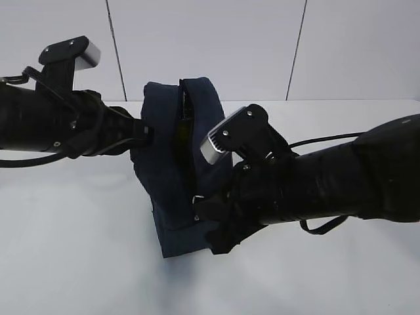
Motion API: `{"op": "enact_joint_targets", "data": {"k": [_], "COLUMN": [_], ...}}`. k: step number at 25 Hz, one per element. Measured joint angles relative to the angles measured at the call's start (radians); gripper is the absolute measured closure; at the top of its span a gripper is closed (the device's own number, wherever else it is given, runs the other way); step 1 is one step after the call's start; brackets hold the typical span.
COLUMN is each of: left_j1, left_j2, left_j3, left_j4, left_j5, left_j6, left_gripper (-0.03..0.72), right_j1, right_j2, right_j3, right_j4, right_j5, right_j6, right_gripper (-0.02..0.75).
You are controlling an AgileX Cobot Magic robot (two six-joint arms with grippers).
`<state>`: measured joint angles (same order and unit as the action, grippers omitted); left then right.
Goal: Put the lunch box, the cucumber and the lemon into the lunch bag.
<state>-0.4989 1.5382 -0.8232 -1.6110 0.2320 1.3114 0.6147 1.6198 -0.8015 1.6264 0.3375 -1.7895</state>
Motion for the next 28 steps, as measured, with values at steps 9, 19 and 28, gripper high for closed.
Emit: {"op": "enact_joint_targets", "data": {"k": [9, 19, 28], "left_j1": [0.000, 0.000, 0.000], "left_j2": [0.005, 0.005, 0.005], "left_j3": [-0.005, -0.005, -0.005], "left_j4": [0.000, 0.000, 0.000], "left_j5": [0.000, 0.002, 0.002], "left_j6": [0.000, 0.000, 0.000], "left_gripper": [0.692, 0.692, 0.692], "right_j1": [0.000, 0.000, 0.000], "right_j2": [-0.008, -0.008, -0.052], "right_j3": [0.000, 0.000, -0.001], "right_j4": [-0.005, -0.009, -0.011], "right_j5": [0.002, 0.028, 0.039], "right_j6": [-0.006, -0.007, -0.021], "right_gripper": [0.730, 0.730, 0.730]}}
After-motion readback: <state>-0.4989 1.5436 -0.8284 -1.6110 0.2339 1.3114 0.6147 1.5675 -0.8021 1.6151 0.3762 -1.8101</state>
